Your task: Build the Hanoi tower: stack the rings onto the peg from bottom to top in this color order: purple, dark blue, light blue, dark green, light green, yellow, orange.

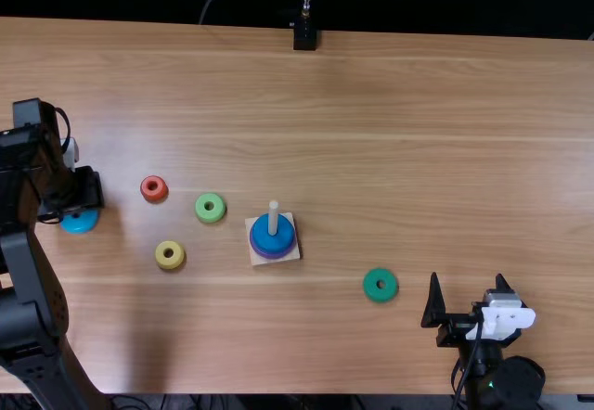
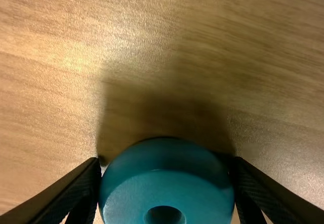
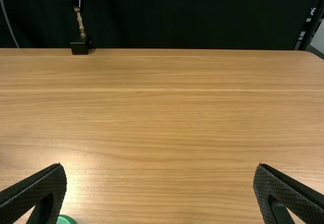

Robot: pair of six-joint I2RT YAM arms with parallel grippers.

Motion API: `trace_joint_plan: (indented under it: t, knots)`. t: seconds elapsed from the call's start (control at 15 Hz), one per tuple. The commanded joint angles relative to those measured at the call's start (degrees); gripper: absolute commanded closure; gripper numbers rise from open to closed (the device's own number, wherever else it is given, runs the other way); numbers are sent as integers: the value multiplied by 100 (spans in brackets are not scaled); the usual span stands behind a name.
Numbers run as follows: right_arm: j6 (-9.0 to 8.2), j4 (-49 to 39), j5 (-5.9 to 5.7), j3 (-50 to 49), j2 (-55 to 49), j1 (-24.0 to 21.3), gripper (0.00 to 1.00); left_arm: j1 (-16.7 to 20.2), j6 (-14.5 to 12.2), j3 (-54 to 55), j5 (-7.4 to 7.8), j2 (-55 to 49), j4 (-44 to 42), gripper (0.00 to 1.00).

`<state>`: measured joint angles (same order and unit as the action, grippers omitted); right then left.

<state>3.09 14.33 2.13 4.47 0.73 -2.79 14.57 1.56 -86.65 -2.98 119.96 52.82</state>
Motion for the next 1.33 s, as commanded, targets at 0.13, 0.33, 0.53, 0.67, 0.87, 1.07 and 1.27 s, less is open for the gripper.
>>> trace_joint_plan:
  t: [0.13,0.33,0.53,0.67,0.87,1.07,1.27]
  knots:
    - [7,388,8,-359,-73,-73,0,-51,-19,-150,56,-166,350,100]
    - [7,388,8,-359,-73,-73,0,-59,-19,-185,77,-474,930,100]
    - [7,388,8,-359,-73,-73,0,-86,-19,-414,77,-816,1532,100]
    - [7,388,8,-359,-73,-73,0,-138,-19,-634,77,-992,1901,100]
    - [7,388,8,-359,-73,-73,0,-393,-19,-994,77,-1221,2301,100]
    - [7,388,8,-359,-73,-73,0,-692,-9,-1328,246,-1397,2618,100]
    - [7,388,8,-359,-73,-73,0,-1105,-9,-1556,298,-1511,2860,100]
